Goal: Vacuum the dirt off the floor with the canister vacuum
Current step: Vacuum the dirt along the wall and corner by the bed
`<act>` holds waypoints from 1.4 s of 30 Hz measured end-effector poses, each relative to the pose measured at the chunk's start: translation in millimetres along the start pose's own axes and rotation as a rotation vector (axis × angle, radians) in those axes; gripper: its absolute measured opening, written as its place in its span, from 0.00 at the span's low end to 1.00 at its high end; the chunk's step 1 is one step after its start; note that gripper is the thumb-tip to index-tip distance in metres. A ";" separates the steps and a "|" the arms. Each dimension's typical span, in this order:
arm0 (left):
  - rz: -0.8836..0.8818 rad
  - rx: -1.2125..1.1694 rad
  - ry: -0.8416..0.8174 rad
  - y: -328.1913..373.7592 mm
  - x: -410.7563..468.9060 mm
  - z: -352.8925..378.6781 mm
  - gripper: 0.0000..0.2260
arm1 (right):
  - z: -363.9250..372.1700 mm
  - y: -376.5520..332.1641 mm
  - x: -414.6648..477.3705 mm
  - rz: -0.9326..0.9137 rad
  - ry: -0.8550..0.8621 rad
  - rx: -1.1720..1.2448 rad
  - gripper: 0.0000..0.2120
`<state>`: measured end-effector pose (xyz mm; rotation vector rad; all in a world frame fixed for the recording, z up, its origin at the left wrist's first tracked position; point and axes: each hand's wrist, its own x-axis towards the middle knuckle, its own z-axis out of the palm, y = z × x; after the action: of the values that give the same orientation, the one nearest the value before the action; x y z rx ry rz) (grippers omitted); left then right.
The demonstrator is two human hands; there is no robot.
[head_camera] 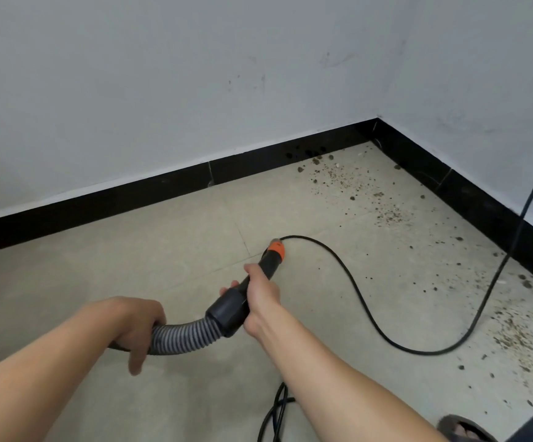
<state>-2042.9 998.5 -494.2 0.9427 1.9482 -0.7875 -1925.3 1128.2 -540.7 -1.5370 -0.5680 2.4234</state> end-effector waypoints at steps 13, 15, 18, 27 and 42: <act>-0.126 0.211 -0.104 -32.1 -11.4 29.4 0.21 | -8.2 92.2 -53.7 0.133 0.134 0.292 0.09; -0.132 0.228 -0.102 -36.7 -8.9 27.4 0.20 | -8.4 100.9 -60.4 0.162 0.156 0.337 0.10; -0.116 0.163 -0.061 -42.0 -2.5 23.2 0.20 | -11.6 95.9 -61.2 0.160 0.173 0.393 0.09; -0.039 0.070 0.179 -14.0 9.4 -3.2 0.13 | -9.8 24.4 -20.4 0.002 0.103 0.276 0.09; 0.049 -0.059 0.294 -1.7 17.9 -14.4 0.13 | -26.9 5.5 -13.8 -0.083 0.200 0.287 0.09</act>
<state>-2057.0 1014.7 -502.6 1.1164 2.1772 -0.5858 -1895.0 1123.5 -542.0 -1.5718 -0.2282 2.1454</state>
